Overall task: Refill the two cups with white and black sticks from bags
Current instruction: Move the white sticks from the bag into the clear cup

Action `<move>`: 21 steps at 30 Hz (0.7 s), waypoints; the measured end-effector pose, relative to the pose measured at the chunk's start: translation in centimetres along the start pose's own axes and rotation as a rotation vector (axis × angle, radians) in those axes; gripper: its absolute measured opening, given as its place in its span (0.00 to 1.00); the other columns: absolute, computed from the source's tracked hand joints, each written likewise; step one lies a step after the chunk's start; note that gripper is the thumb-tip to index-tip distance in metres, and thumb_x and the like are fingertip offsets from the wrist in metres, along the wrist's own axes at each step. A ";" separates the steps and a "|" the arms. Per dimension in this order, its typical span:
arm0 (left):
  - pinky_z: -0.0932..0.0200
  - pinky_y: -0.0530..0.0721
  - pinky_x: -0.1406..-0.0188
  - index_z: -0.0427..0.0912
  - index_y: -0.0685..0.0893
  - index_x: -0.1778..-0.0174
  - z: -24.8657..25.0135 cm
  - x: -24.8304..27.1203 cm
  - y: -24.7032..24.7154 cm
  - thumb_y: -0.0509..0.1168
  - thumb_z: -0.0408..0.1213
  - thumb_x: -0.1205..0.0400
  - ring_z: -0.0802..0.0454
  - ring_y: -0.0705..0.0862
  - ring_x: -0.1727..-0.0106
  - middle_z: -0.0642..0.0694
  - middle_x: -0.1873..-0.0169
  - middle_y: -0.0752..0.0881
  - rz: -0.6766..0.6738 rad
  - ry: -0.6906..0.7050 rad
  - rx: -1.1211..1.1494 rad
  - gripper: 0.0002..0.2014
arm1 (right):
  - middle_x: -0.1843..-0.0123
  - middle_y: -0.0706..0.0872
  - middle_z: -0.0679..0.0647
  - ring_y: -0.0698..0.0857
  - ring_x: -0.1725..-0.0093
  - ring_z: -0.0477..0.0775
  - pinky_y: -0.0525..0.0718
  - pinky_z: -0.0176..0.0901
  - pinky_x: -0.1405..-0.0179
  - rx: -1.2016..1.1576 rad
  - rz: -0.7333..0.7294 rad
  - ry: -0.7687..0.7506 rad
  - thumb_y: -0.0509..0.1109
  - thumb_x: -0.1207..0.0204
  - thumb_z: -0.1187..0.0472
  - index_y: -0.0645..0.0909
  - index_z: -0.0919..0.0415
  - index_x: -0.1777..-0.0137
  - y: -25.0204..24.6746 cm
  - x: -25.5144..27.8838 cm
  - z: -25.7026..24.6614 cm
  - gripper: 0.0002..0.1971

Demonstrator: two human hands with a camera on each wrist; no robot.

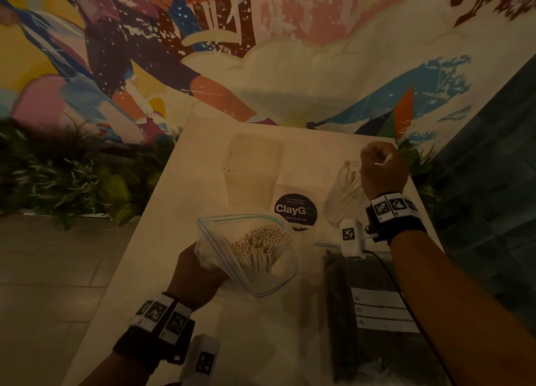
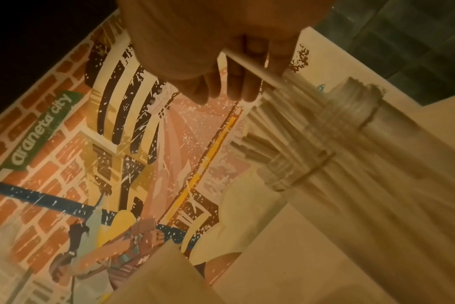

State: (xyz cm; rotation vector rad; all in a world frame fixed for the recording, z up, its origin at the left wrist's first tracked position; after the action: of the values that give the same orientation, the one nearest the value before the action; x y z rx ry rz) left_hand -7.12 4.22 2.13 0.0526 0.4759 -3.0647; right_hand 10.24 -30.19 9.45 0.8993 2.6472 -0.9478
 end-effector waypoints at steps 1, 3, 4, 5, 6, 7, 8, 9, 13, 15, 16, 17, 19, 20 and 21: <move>0.73 0.78 0.58 0.59 0.81 0.59 0.1 0.0 0.0 0.69 0.57 0.49 0.71 0.83 0.57 0.60 0.61 0.86 0.002 0.001 -0.015 0.22 | 0.46 0.86 0.57 0.84 0.47 0.57 0.83 0.55 0.44 0.005 0.012 0.006 0.67 0.27 0.49 0.83 0.55 0.44 0.0 0.0 0.1 0.15; 0.68 0.79 0.56 0.62 0.82 0.60 0.0 0.0 -0.1 0.69 0.56 0.48 0.67 0.83 0.56 0.58 0.59 0.85 0.013 0.000 -0.017 0.19 | 0.42 0.83 0.58 0.81 0.42 0.58 0.80 0.53 0.41 0.056 0.021 0.020 0.66 0.25 0.48 0.81 0.56 0.41 0.1 0.1 0.5 0.17; 0.68 0.79 0.56 0.64 0.85 0.63 0.0 0.0 -0.2 0.69 0.56 0.48 0.68 0.84 0.56 0.58 0.59 0.85 0.011 0.002 -0.018 0.17 | 0.39 0.81 0.59 0.79 0.39 0.60 0.77 0.53 0.39 0.096 0.024 0.030 0.66 0.24 0.48 0.80 0.57 0.39 0.1 0.3 0.9 0.18; 0.70 0.78 0.56 0.68 0.86 0.63 0.1 0.1 -0.2 0.69 0.56 0.47 0.71 0.84 0.56 0.59 0.59 0.85 0.007 0.012 -0.028 0.16 | 0.36 0.79 0.60 0.77 0.36 0.61 0.74 0.54 0.37 0.144 0.024 0.040 0.66 0.23 0.49 0.79 0.57 0.37 0.2 0.5 1.3 0.19; 0.72 0.77 0.56 0.71 0.85 0.62 0.2 0.1 -0.2 0.69 0.56 0.47 0.75 0.83 0.56 0.60 0.60 0.84 0.001 0.019 -0.040 0.16 | 0.33 0.77 0.61 0.75 0.33 0.63 0.73 0.55 0.35 0.199 0.022 0.048 0.66 0.24 0.50 0.77 0.58 0.35 0.2 0.8 1.8 0.20; 0.71 0.77 0.56 0.68 0.86 0.63 0.2 0.2 -0.2 0.69 0.56 0.47 0.78 0.82 0.56 0.60 0.60 0.84 0.001 0.016 -0.032 0.16 | 0.30 0.75 0.61 0.73 0.31 0.64 0.71 0.58 0.32 0.255 0.018 0.055 0.67 0.25 0.51 0.75 0.58 0.33 0.2 1.0 2.2 0.21; 0.68 0.78 0.56 0.64 0.85 0.64 0.2 0.2 -0.2 0.69 0.56 0.47 0.79 0.82 0.57 0.59 0.60 0.84 0.006 0.009 -0.018 0.15 | 0.28 0.73 0.62 0.71 0.28 0.65 0.69 0.61 0.29 0.306 0.012 0.063 0.68 0.26 0.51 0.73 0.58 0.31 0.1 1.1 2.5 0.24; 0.65 0.79 0.55 0.63 0.84 0.64 0.3 0.2 -0.2 0.69 0.56 0.48 0.77 0.82 0.57 0.59 0.60 0.85 0.012 0.005 -0.003 0.16 | 0.26 0.71 0.62 0.68 0.26 0.65 0.66 0.63 0.27 0.343 0.007 0.075 0.69 0.27 0.49 0.70 0.57 0.29 0.0 1.2 2.7 0.28; 0.50 0.84 0.50 0.58 0.83 0.60 -0.1 0.1 -0.2 0.72 0.54 0.49 0.57 0.86 0.53 0.51 0.58 0.87 0.026 -0.019 0.065 0.21 | 0.22 0.66 0.62 0.66 0.24 0.66 0.67 0.69 0.29 0.355 0.086 0.100 0.70 0.31 0.42 0.62 0.54 0.25 -1.2 1.5 1.9 0.37; 0.55 0.84 0.51 0.58 0.85 0.58 -0.4 0.1 -0.3 0.73 0.53 0.48 0.64 0.86 0.53 0.56 0.59 0.88 0.018 0.001 0.060 0.21 | 0.29 0.74 0.60 0.74 0.31 0.59 0.75 0.62 0.34 0.142 0.169 -0.038 0.71 0.29 0.48 0.69 0.58 0.29 -2.5 2.9 -0.3 0.30; 0.61 0.84 0.50 0.62 0.86 0.55 -0.5 0.0 -0.3 0.73 0.53 0.46 0.68 0.85 0.51 0.60 0.57 0.89 0.007 0.026 0.054 0.21 | 0.37 0.79 0.57 0.78 0.40 0.51 0.79 0.51 0.37 0.033 0.141 -0.140 0.72 0.27 0.53 0.74 0.61 0.34 -3.0 4.2 -1.8 0.23; 0.66 0.83 0.49 0.70 0.84 0.52 -0.6 0.0 -0.3 0.74 0.53 0.45 0.71 0.84 0.50 0.67 0.53 0.88 -0.010 0.047 0.046 0.24 | 0.46 0.83 0.53 0.79 0.50 0.42 0.81 0.37 0.43 -0.030 0.046 -0.238 0.72 0.27 0.60 0.80 0.63 0.42 -3.3 6.0 -3.2 0.15; 0.73 0.80 0.44 0.81 0.78 0.48 -0.5 -0.1 -0.3 0.73 0.53 0.44 0.76 0.81 0.45 0.78 0.48 0.82 -0.035 0.073 0.004 0.29 | 0.59 0.85 0.46 0.80 0.62 0.35 0.77 0.21 0.56 -0.097 -0.310 -0.324 0.73 0.29 0.69 0.84 0.57 0.55 -3.0 10.5 -4.9 0.07; 0.74 0.79 0.43 0.83 0.76 0.47 -0.5 -0.2 -0.3 0.73 0.54 0.44 0.78 0.80 0.44 0.81 0.47 0.81 -0.039 0.083 -0.020 0.30 | 0.61 0.86 0.43 0.82 0.63 0.34 0.78 0.21 0.58 -0.124 -0.519 -0.287 0.74 0.31 0.71 0.84 0.52 0.58 -2.4 12.8 -5.2 0.12; 0.73 0.79 0.42 0.83 0.75 0.46 -0.5 -0.4 -0.3 0.73 0.54 0.45 0.78 0.79 0.43 0.81 0.46 0.80 -0.047 0.091 -0.039 0.32 | 0.61 0.86 0.41 0.84 0.62 0.33 0.79 0.23 0.59 -0.152 -0.708 -0.228 0.74 0.33 0.73 0.83 0.46 0.57 -1.8 14.8 -5.2 0.17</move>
State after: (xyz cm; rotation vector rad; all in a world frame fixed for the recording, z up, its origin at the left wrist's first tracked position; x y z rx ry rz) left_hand -6.75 4.64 1.78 0.1836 0.5499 -3.1079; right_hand -2.54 -20.88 9.09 -0.2050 2.8011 -0.8779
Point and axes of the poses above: each hand's wrist, its own x-axis away from the middle knuckle, its own y-axis out of the palm, z = x × y, the point moved 3 cm from there along -x, towards the middle knuckle
